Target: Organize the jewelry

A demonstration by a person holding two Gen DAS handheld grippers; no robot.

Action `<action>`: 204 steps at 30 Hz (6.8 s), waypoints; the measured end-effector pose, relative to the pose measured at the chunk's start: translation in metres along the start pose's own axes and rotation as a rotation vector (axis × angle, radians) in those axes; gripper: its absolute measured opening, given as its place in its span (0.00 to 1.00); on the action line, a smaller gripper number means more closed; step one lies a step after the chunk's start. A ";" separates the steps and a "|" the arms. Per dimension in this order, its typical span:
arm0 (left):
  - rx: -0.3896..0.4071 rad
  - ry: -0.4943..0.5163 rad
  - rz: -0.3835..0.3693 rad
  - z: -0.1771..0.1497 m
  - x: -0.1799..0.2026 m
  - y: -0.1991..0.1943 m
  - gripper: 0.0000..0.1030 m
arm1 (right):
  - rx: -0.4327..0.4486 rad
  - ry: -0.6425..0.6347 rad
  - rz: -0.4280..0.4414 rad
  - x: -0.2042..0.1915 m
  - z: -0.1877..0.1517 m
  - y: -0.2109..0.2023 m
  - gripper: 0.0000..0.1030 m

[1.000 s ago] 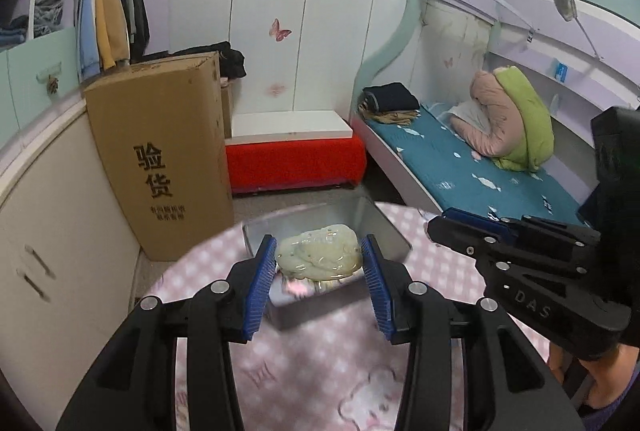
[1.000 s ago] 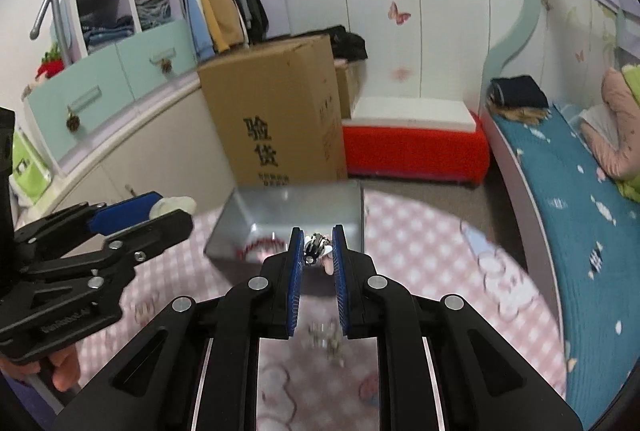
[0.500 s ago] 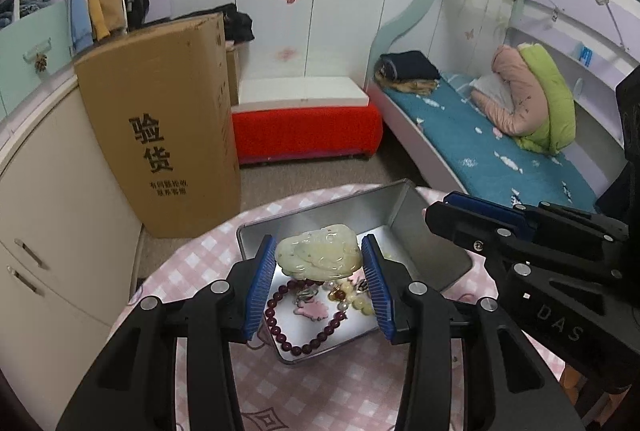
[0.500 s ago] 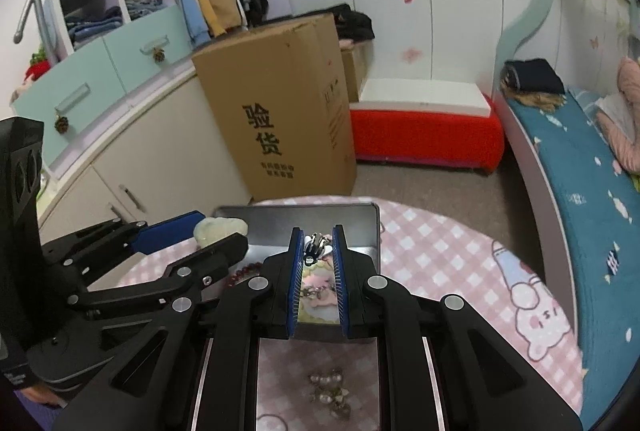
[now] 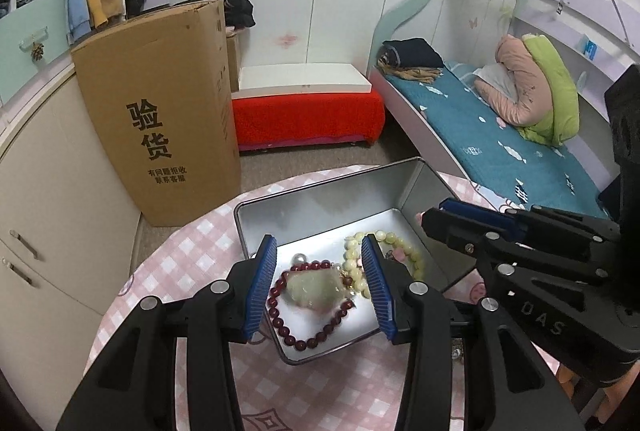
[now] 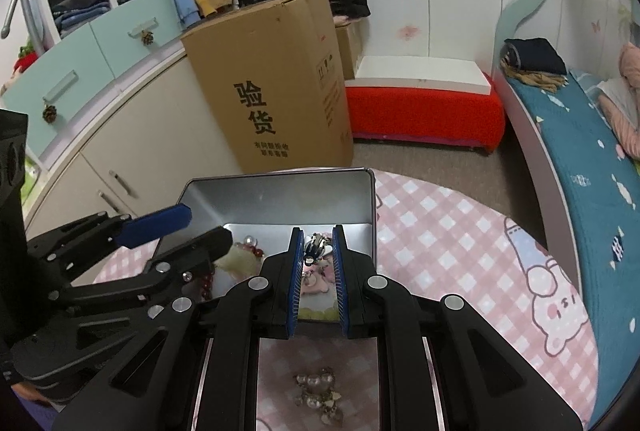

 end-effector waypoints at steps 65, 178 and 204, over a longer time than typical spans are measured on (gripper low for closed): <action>-0.037 -0.088 -0.003 -0.087 0.003 -0.043 0.72 | 0.029 0.099 0.171 0.027 -0.081 -0.066 0.15; 0.032 -0.089 -0.086 -0.015 -0.046 -0.060 0.10 | -0.153 -0.168 0.105 -0.084 -0.094 -0.002 0.10; 0.009 -0.048 -0.170 0.021 -0.002 -0.040 0.10 | 0.192 -0.056 0.076 -0.023 0.042 -0.106 0.10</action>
Point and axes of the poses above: each gripper's, at about its wrist camera, not at the fingertips, and y roughly the way its jaws point, x to its right, z to its top, the point moved 5 cm from there along y, roughly the way its jaws point, and after that the axes turned 9 degrees about -y, right-handed, at the moved point
